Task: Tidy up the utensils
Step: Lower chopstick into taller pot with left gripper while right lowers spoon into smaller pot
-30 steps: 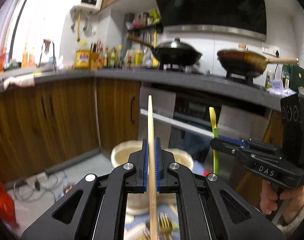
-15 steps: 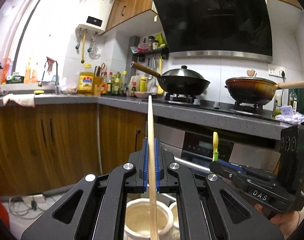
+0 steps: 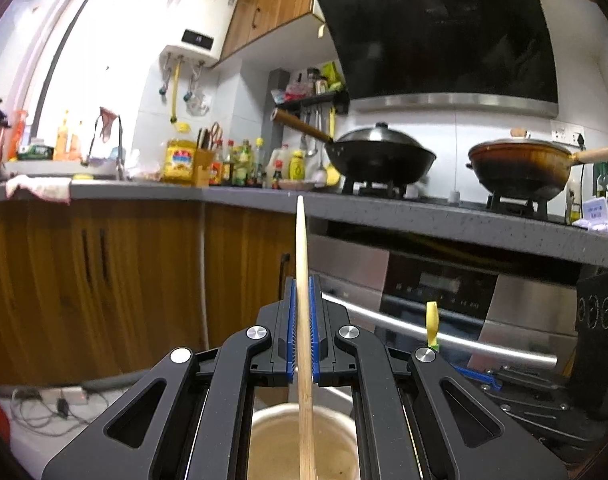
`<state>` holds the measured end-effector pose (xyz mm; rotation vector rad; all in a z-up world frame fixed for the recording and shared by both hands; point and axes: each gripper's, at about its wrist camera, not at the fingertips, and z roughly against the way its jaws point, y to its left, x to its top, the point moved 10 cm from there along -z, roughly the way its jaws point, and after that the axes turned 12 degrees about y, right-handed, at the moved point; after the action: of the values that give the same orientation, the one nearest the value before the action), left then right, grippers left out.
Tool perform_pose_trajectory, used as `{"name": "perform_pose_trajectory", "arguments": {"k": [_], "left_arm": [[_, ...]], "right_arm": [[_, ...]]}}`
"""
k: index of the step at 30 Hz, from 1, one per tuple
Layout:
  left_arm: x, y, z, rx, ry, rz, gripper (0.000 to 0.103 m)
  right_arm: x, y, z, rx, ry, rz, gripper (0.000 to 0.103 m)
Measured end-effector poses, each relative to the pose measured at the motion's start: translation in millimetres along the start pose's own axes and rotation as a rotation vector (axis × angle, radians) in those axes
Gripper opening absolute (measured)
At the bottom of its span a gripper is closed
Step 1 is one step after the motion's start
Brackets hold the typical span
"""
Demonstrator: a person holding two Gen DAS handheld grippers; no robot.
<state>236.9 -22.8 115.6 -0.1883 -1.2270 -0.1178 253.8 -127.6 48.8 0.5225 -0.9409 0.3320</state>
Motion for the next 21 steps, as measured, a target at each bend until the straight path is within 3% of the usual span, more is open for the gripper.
{"name": "perform_pose_trajectory", "arguments": {"k": [13, 21], "left_arm": [[-43, 30, 4, -0.083, 0.093, 0.095, 0.006], [-21, 38, 16, -0.145, 0.042, 0.169, 0.006]], "right_arm": [[-10, -9, -4, 0.011, 0.021, -0.021, 0.010], [-3, -7, 1, 0.015, -0.002, -0.023, 0.010]]}}
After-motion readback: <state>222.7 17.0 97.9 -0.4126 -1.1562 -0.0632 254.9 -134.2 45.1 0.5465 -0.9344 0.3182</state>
